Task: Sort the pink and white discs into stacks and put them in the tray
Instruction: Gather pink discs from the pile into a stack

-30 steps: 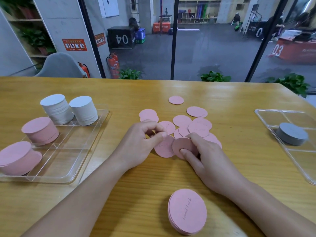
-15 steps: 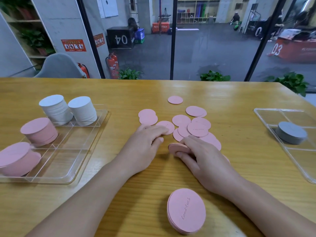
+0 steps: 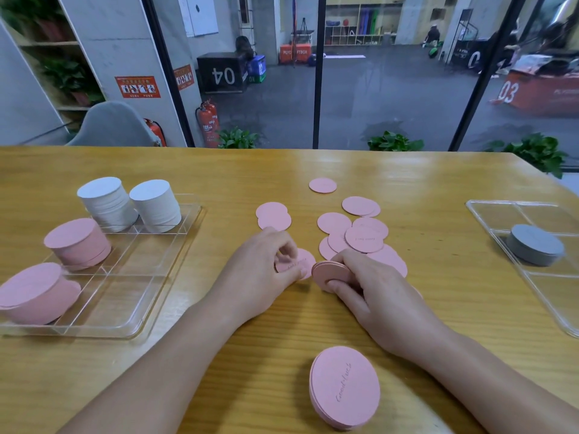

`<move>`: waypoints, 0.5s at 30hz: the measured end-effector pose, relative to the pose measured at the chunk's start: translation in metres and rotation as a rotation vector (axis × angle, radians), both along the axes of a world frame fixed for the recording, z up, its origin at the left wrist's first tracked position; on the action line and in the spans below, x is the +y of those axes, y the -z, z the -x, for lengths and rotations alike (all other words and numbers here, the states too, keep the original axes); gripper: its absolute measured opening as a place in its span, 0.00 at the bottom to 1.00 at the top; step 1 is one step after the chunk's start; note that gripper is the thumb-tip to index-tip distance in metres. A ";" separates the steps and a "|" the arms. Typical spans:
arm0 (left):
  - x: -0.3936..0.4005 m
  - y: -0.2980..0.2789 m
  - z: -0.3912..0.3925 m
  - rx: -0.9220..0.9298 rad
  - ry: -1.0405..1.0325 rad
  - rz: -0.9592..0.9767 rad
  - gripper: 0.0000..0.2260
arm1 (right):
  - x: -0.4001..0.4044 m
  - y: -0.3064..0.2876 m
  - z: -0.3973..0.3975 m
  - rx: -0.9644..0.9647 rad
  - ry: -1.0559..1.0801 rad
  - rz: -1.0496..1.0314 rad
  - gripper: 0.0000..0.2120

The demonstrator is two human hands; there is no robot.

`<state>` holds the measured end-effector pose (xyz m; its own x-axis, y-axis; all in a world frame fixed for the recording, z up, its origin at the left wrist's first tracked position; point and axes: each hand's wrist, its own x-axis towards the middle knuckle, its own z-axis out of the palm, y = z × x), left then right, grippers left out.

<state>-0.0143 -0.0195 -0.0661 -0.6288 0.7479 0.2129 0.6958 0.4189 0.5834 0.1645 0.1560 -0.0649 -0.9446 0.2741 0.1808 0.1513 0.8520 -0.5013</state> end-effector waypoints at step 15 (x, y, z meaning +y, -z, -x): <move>0.001 -0.006 -0.001 -0.225 -0.008 -0.182 0.06 | -0.001 0.000 -0.002 0.013 0.021 0.048 0.08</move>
